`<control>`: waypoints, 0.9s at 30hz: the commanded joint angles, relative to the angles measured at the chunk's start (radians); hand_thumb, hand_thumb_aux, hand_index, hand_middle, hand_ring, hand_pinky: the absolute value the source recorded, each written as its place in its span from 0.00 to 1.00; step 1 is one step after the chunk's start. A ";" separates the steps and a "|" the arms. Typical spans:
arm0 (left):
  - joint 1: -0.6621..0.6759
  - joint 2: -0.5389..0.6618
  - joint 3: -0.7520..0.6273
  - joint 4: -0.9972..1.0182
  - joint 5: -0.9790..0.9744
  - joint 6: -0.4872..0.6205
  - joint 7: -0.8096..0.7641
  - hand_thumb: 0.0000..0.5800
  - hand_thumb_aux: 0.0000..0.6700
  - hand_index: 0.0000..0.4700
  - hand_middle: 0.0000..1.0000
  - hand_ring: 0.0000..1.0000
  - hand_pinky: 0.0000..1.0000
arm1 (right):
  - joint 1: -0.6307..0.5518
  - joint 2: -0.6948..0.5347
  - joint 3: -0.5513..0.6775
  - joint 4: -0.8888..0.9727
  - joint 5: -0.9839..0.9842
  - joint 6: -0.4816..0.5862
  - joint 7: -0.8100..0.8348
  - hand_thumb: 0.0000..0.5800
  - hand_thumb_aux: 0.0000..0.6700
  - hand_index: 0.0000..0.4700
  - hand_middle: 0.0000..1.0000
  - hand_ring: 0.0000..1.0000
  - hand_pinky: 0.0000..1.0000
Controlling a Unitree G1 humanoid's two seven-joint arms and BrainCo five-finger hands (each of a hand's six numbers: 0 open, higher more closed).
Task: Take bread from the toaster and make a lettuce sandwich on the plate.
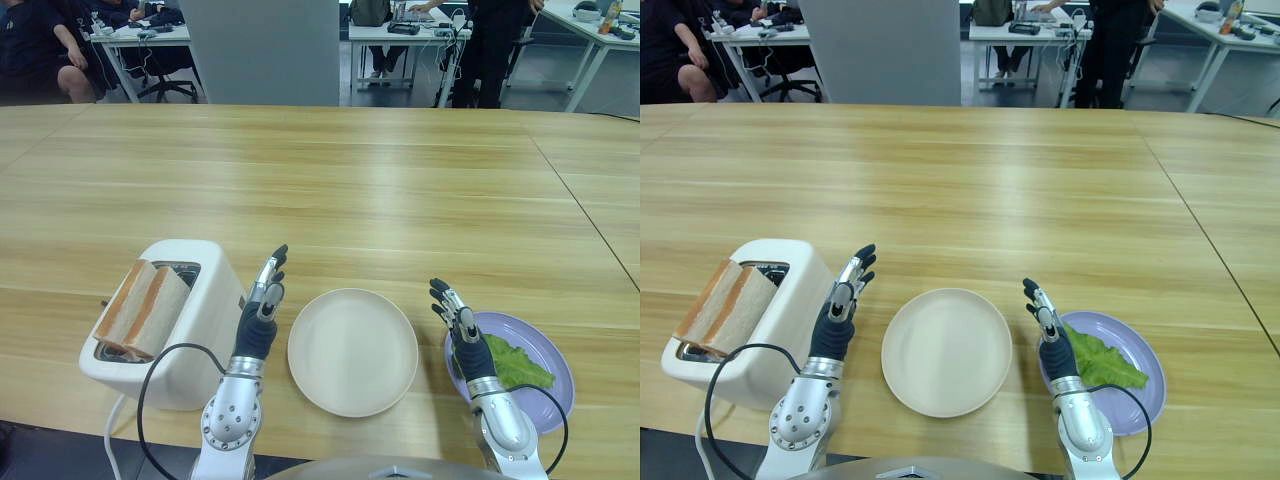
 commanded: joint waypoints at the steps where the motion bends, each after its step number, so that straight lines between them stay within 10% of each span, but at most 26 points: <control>1: 0.008 -0.006 -0.007 0.059 -0.011 -0.013 0.004 0.00 0.00 0.00 0.00 0.00 0.00 | 0.007 -0.001 -0.003 -0.010 0.002 0.016 -0.004 0.00 0.00 0.00 0.00 0.00 0.00; 12: 0.014 -0.003 -0.002 0.109 0.017 -0.055 0.017 0.00 0.00 0.00 0.00 0.00 0.00 | 0.007 -0.003 -0.010 -0.013 0.005 0.018 -0.002 0.00 0.00 0.00 0.00 0.00 0.00; 17: 0.036 0.029 0.063 -0.245 0.224 0.098 0.014 0.00 0.00 0.00 0.00 0.00 0.00 | 0.009 -0.002 -0.013 -0.015 0.006 0.019 -0.003 0.00 0.00 0.00 0.00 0.00 0.00; 27: 0.193 0.299 0.793 -0.495 0.482 0.231 -0.147 0.00 0.00 0.00 0.00 0.00 0.00 | 0.079 0.028 -0.007 -0.048 -0.007 0.005 -0.047 0.00 0.00 0.00 0.00 0.00 0.00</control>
